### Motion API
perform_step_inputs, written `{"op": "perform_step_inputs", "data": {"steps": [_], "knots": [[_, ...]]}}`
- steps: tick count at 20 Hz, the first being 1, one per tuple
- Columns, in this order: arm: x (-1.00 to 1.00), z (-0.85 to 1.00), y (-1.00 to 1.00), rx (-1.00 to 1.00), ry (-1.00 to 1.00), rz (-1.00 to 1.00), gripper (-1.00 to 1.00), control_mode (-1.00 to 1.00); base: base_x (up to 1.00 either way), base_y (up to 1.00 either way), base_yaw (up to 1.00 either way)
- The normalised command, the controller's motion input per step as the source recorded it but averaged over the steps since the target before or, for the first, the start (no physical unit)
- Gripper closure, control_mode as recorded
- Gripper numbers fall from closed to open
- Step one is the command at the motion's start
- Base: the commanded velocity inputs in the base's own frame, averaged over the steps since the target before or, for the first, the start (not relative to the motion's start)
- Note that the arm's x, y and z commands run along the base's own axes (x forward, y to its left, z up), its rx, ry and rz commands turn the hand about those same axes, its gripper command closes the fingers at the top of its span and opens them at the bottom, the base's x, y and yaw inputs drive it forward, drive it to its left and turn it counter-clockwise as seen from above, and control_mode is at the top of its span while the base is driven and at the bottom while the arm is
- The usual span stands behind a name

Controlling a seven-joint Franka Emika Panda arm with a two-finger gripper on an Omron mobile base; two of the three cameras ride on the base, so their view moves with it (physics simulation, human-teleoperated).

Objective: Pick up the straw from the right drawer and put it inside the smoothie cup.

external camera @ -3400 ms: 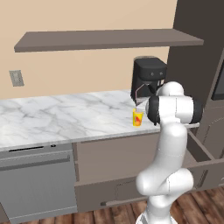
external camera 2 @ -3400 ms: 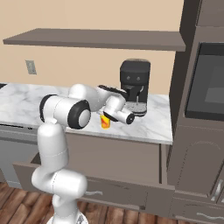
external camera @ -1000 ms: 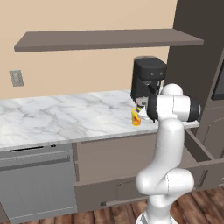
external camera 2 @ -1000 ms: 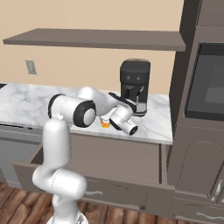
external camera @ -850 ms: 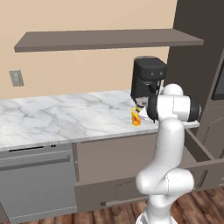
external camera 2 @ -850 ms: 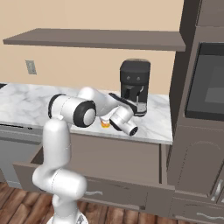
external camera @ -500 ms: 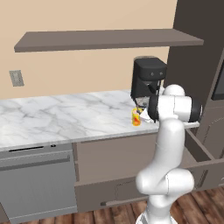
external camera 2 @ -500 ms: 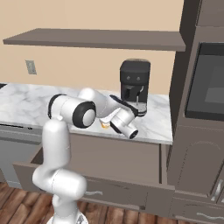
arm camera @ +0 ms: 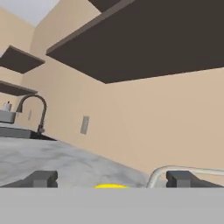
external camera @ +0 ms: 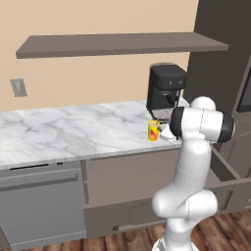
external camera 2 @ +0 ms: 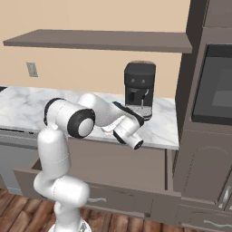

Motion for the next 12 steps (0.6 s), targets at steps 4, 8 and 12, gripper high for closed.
{"op": "perform_step_inputs", "data": {"steps": [4, 8, 12], "knots": [[-0.26, 0.43, 0.00, -0.05, 0.12, -0.04, -1.00, -1.00, 0.00, 0.00, 0.00], [-0.26, 0.52, 0.02, -0.10, 0.16, -0.03, -1.00, -1.00, 0.00, 0.00, 0.00], [-0.51, 0.38, 0.02, -0.13, 0.23, -0.06, -1.00, -1.00, 0.00, 0.00, 0.00]]}}
